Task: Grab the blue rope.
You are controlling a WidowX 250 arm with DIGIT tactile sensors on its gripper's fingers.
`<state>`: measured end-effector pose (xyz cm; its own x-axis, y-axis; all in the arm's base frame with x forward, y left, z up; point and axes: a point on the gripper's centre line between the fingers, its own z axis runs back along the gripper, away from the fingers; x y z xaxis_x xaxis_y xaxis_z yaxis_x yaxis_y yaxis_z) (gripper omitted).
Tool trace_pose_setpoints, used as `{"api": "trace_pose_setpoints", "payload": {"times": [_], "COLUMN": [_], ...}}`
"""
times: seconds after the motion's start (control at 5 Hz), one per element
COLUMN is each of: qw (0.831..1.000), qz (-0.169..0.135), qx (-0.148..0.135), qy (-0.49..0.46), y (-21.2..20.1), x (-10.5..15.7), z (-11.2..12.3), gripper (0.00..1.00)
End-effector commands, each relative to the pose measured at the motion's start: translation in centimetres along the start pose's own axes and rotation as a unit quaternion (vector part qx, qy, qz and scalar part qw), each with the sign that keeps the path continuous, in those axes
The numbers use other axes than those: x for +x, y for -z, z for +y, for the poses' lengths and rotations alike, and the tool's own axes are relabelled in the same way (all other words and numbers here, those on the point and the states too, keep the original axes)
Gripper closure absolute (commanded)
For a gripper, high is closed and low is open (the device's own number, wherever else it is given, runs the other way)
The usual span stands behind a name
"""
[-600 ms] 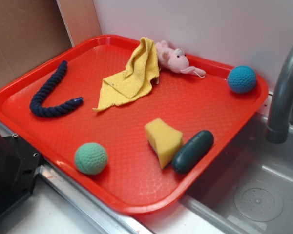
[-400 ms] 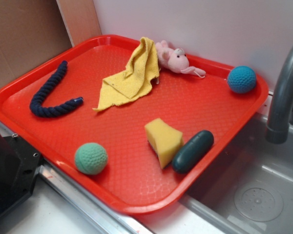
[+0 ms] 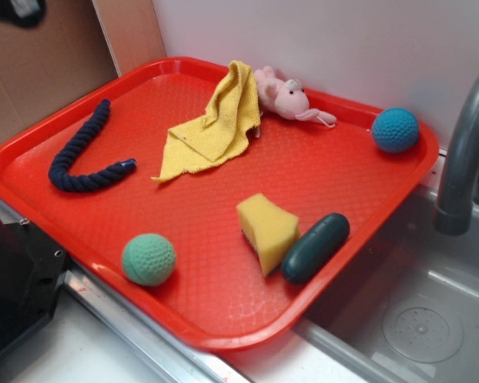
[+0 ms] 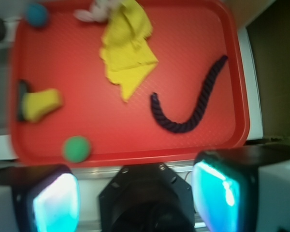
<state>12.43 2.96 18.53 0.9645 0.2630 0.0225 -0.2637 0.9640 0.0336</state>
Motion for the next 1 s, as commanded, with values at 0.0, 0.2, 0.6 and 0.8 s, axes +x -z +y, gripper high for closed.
{"api": "trace_pose_setpoints", "payload": {"times": [0.0, 0.2, 0.6, 0.8], "qw": [0.986, 0.981, 0.982, 0.981], "qz": [-0.014, -0.015, 0.022, 0.045], "qx": [-0.014, -0.023, -0.019, -0.012], "qy": [-0.168, -0.194, -0.188, -0.189], "y": [8.8, 12.2, 16.2, 17.7], "x": [1.3, 1.6, 2.9, 2.9], "z": [5.5, 6.5, 5.6, 5.8], "gripper": [0.0, 0.0, 0.0, 0.0]}}
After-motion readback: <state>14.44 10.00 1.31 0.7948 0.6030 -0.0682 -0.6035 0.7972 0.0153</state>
